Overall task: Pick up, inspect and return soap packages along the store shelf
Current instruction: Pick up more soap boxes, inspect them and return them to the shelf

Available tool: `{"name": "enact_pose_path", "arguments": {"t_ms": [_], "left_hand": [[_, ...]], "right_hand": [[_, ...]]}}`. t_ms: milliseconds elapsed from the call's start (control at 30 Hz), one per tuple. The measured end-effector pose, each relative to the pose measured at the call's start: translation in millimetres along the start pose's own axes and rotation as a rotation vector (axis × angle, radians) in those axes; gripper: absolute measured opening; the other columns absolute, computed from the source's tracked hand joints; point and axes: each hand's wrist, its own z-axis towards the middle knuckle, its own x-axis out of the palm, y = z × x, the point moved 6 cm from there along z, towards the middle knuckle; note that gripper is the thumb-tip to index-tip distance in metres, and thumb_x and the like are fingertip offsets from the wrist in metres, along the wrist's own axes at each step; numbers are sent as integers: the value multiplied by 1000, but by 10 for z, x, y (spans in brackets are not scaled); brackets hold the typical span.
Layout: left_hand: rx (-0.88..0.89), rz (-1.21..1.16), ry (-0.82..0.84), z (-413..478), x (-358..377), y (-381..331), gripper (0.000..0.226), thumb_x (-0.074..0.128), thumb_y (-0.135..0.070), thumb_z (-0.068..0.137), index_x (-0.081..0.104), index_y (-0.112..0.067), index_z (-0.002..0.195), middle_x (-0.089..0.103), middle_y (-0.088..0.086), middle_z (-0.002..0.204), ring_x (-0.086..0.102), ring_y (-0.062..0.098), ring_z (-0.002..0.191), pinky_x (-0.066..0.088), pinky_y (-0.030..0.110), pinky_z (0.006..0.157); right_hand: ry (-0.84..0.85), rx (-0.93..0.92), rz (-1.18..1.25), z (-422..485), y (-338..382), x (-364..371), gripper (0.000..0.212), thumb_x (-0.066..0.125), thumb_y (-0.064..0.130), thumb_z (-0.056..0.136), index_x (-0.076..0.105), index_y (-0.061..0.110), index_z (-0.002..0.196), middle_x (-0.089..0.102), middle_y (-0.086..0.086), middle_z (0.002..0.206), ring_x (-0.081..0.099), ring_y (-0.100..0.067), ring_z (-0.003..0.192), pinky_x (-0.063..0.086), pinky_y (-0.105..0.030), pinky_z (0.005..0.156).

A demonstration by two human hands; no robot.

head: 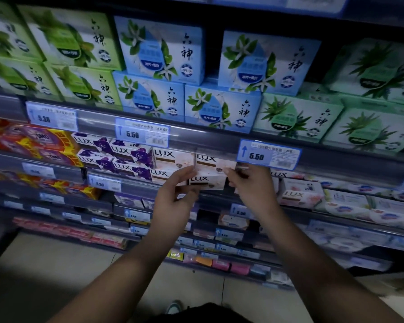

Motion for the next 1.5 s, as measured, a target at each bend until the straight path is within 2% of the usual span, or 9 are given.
{"name": "enact_pose_path", "arguments": {"t_ms": [200,367,533,667,767,900,1067,1233,1500], "left_hand": [[69,0,119,27,-41,-34,42,68,-10,97,60,-22,136,68,-8,125,67,6,109,57,28,93],[152,45,281,-97,74,-38,50,70,-36,88,58,-31,137,67,-25,110,61,-9,107,51,10,73],[176,31,350,-191,89,-58,32,71,-19,93,66,-31,122,75,-18,110,69,2,108,57,18,85],[225,108,355,-288,127,-268,40,73,-12,90,62,-45,109,71,-31,85,68,-11,86,49,3,71],[194,143,313,-282,166,-324,27,73,-38,83,66,-50,105,73,-27,91,70,-7,90,50,6,71],[248,148,185,-228,235,-284,24,71,-42,92,61,-55,110,74,-26,94,71,-6,92,51,7,70],[271,102,47,-225,328,-29,27,67,-39,98,64,-31,123,74,-10,117,69,12,114,58,19,82],[126,-112,5,-345,269,292,33,78,-38,84,70,-22,112,75,-3,107,72,16,107,60,29,79],[129,-405,268,-305,238,378,26,72,-13,84,59,-6,105,67,12,131,62,32,126,54,31,95]], "right_hand": [[-50,-63,199,-446,-46,-157,26,73,16,94,65,21,119,72,3,105,72,-12,90,61,-26,72],[-61,-107,205,-916,-113,-209,32,73,21,95,65,39,121,75,17,109,73,-10,85,61,-26,69],[-31,-70,219,-1138,-104,-361,39,71,19,96,61,37,128,74,16,119,74,-10,87,59,-23,73],[106,0,221,-1241,-130,-577,33,68,39,90,65,37,123,78,8,105,75,-16,83,60,-27,71],[112,-14,230,-1192,-159,-691,30,66,46,89,67,42,119,78,4,91,75,-14,82,60,-29,71],[-77,-92,309,-1015,-221,-562,27,69,45,93,65,44,120,75,11,108,71,-9,95,63,-32,73],[-214,-41,418,-1007,-394,-221,31,68,58,87,63,60,118,72,25,112,70,4,99,56,-9,75],[-210,23,428,-1105,-504,-180,39,68,72,79,63,64,117,66,37,121,65,14,105,47,3,76],[-68,-69,510,-1088,-546,-108,29,72,20,83,66,30,110,67,11,136,61,-8,128,57,-21,91]]}}
